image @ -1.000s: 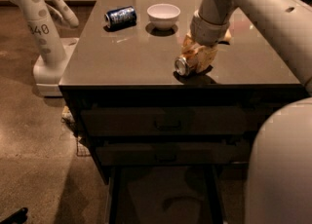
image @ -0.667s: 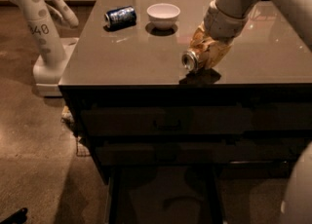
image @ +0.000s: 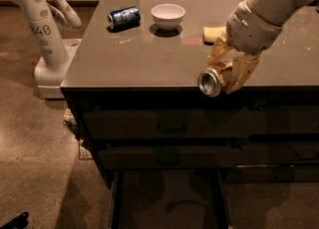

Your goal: Place orange can into bottom drawer

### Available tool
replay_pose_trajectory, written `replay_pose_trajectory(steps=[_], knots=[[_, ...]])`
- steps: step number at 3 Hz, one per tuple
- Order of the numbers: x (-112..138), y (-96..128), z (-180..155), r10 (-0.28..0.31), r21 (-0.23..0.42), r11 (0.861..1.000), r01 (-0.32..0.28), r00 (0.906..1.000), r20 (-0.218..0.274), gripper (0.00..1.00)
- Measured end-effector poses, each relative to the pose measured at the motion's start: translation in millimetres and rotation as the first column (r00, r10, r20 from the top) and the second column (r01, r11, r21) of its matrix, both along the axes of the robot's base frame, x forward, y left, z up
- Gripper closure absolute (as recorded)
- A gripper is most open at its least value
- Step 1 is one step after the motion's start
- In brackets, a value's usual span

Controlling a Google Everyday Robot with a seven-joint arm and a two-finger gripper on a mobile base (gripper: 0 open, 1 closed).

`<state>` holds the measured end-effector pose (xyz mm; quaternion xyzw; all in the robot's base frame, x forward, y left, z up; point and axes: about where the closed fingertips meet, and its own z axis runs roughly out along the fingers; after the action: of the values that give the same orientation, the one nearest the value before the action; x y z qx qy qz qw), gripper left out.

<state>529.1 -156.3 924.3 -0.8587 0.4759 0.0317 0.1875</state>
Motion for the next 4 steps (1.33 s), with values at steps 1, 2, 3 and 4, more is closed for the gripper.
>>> replay_pose_trajectory(steps=[1, 2, 3, 4], knots=[[0, 0, 0, 0.0, 0.0, 1.0, 0.0, 1.0, 0.001, 1.0], [-15, 7, -20, -0.017, 0.02, 1.0, 0.018, 0.9989, -0.043, 1.0], [-59, 34, -53, -0.043, 0.085, 0.995, 0.054, 0.9915, -0.123, 1.0], [-100, 71, -99, -0.045, 0.152, 0.985, 0.08, 0.9733, -0.225, 1.0]])
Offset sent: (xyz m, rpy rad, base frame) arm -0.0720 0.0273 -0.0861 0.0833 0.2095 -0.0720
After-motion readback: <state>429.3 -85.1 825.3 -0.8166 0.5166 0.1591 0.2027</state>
